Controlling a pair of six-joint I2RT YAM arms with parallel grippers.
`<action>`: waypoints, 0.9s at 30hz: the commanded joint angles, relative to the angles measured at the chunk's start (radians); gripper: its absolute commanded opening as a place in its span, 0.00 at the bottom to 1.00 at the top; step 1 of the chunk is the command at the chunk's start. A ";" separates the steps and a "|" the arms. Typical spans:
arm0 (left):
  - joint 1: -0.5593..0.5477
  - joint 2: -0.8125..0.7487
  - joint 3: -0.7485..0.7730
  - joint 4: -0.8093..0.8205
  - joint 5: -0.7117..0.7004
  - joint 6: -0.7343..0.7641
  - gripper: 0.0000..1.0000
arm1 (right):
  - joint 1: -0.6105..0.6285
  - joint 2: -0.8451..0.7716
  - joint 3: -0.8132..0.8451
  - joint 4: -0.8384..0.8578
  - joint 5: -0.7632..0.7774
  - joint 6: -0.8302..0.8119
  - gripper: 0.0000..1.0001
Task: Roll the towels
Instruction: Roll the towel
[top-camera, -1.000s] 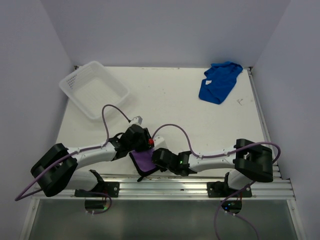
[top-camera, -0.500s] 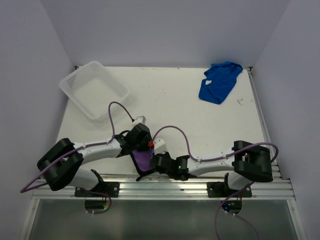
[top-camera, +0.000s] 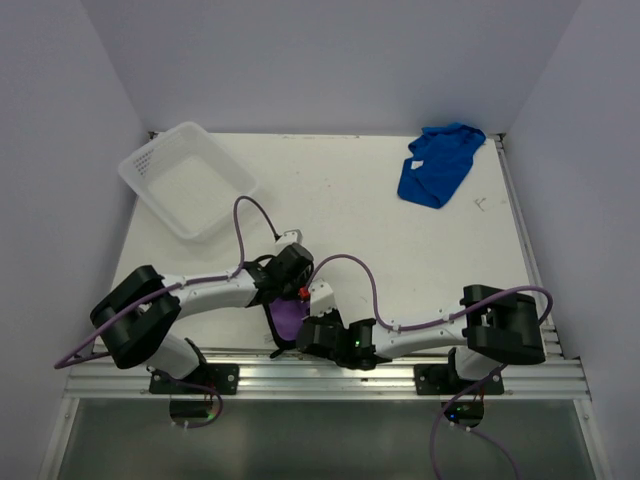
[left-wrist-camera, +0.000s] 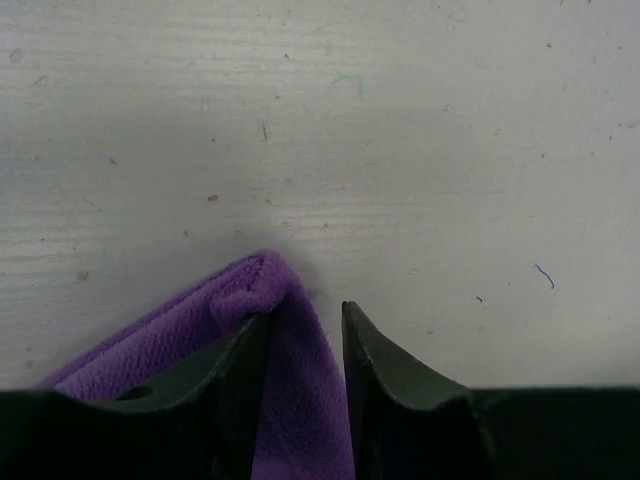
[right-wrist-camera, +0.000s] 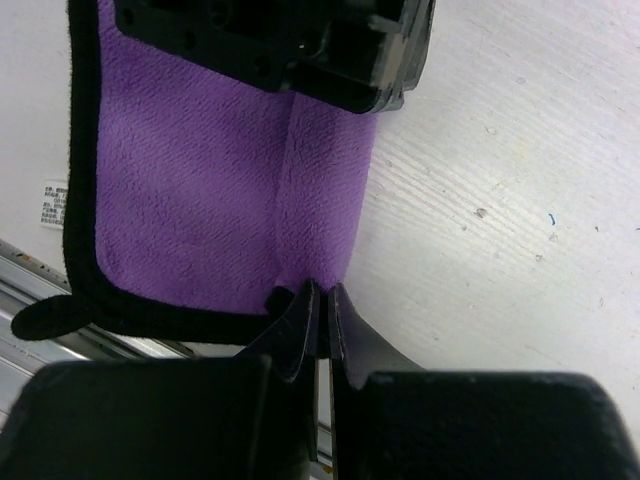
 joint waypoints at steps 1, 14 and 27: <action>0.013 0.109 -0.043 -0.149 -0.132 0.053 0.40 | 0.044 0.008 0.023 -0.027 0.016 0.032 0.00; 0.011 0.215 -0.035 -0.138 -0.143 0.078 0.31 | 0.088 0.017 -0.031 0.139 0.024 -0.041 0.00; 0.009 0.331 0.015 -0.181 -0.152 0.107 0.18 | 0.105 0.008 -0.039 0.151 0.044 -0.052 0.00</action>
